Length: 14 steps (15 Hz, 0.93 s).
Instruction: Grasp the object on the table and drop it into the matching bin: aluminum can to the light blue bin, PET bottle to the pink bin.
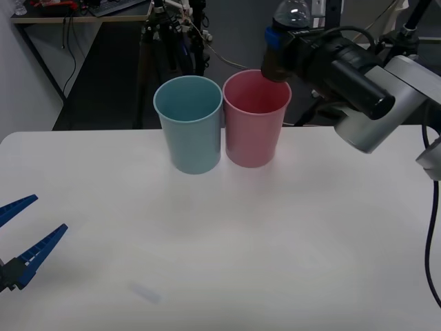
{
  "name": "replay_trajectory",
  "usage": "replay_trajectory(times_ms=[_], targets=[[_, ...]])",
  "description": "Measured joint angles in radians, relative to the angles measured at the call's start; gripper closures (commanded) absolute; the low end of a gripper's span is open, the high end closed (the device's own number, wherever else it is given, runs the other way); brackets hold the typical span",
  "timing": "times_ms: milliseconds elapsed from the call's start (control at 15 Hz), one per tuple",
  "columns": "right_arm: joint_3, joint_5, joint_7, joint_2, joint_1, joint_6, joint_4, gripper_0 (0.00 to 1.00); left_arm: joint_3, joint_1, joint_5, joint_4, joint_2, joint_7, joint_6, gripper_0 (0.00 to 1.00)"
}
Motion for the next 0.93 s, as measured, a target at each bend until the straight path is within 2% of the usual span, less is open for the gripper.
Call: replay_trajectory(times_ms=[200,467,667,733,800,933], targets=[[-0.001,0.083,-0.006,0.099,-0.034,0.000,0.115,1.00,0.000,0.000,0.000,0.000,0.000,0.000,0.000,0.00],[-0.003,0.138,-0.019,0.165,-0.053,0.001,0.184,1.00,0.000,0.000,0.000,0.000,0.000,0.000,0.000,0.00],[-0.003,0.143,-0.034,0.175,-0.053,0.009,0.187,0.97,0.000,0.000,0.000,0.000,0.000,0.000,0.000,0.00],[-0.003,0.143,-0.039,0.176,-0.053,0.008,0.187,0.35,0.000,0.000,0.000,0.000,0.000,0.000,0.000,0.00],[-0.003,0.143,-0.043,0.175,-0.053,0.008,0.187,0.00,0.000,0.000,0.000,0.000,0.000,0.000,0.000,0.00],[-0.003,0.142,-0.051,0.175,-0.053,0.008,0.187,0.00,0.000,0.000,0.000,0.000,0.000,0.000,0.000,0.00]])
